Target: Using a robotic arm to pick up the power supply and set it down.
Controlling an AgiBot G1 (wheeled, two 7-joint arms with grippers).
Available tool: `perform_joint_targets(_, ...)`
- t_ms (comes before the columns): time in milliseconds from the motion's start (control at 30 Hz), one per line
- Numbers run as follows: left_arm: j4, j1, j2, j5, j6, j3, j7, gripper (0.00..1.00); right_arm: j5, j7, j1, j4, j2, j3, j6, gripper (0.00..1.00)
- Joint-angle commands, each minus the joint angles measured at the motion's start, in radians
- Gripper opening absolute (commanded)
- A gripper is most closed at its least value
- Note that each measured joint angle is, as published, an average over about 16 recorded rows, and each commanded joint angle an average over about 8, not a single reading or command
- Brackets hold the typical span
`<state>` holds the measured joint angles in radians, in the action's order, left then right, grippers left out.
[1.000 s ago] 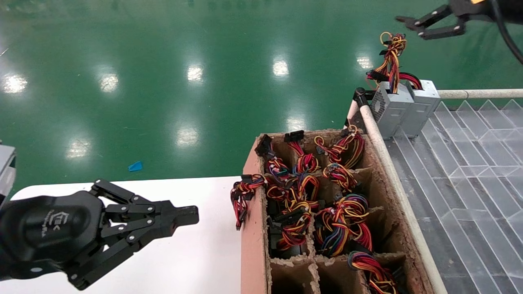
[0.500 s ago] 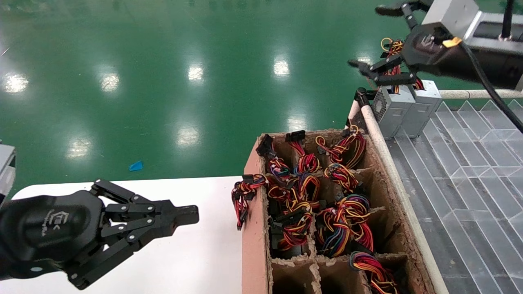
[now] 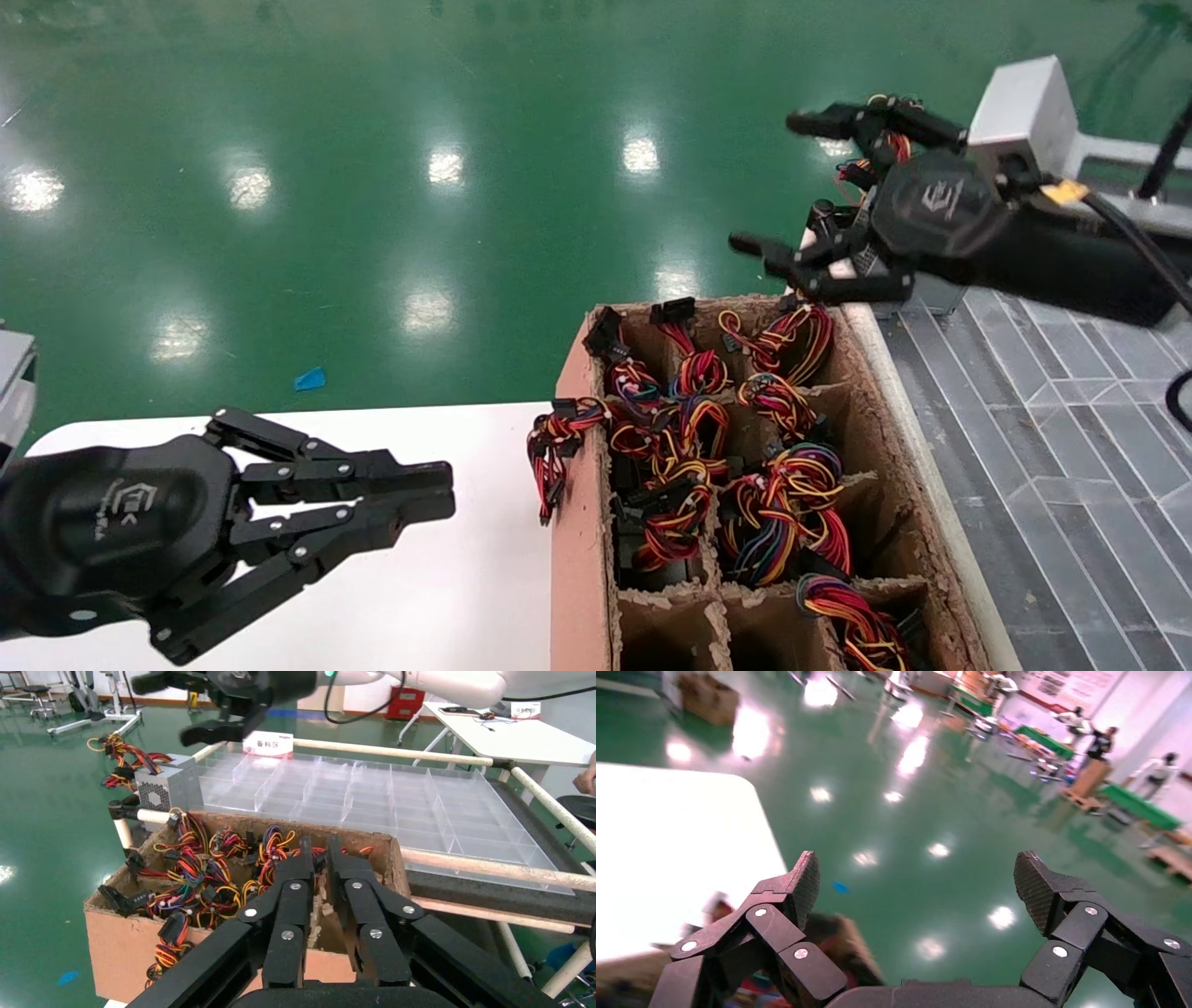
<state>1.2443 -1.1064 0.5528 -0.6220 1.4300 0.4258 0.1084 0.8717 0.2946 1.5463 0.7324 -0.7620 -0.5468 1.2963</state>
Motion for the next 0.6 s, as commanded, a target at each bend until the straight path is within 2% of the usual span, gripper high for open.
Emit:
perform_joint_targets(33,0.000,0.000,0.000,0.000,0.000,0.000,0.000,1.00,-0.011,-0.036,-0.036,0.042,0.011,0.020,0.015,1.00)
perform_joint_targets(600,0.000,0.000,0.000,0.000,0.000,0.000,0.000,1.00,-0.101,-0.345,-0.337,0.395,0.108,0.191,0.143,1.00)
